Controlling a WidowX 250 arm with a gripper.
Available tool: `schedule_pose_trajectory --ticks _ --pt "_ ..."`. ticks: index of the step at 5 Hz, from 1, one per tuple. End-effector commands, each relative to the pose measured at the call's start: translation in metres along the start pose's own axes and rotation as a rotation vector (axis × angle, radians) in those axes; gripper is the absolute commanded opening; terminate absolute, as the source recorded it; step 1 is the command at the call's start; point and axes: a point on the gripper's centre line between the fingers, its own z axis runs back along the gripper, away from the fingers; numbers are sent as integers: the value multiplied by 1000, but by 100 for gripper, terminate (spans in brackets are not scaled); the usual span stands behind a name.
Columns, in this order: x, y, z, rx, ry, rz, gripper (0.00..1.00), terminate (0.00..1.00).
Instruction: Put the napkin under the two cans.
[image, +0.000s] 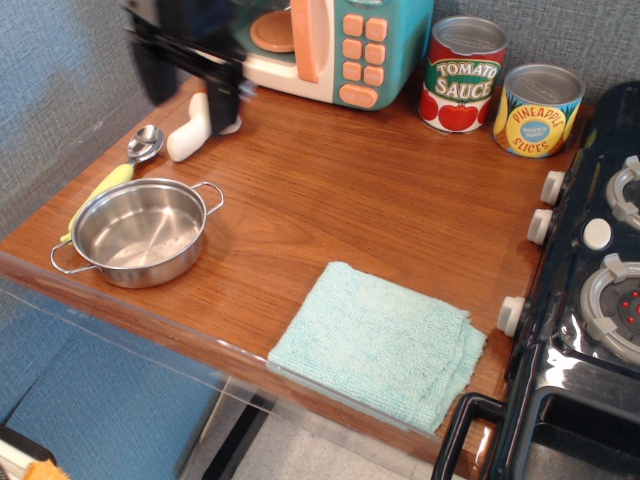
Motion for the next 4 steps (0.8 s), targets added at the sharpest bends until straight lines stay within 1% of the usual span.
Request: schedule_pose_trajectory --ticks 1,2,3,4 --pt "-21 -98 5 51 -67 3 100 0" --pt "-29 -149 -15 34 -47 71 100 0" --pt "-42 -161 -36 -15 -68 67 100 0" --pt "-51 -176 -53 -57 -63 45 100 0"
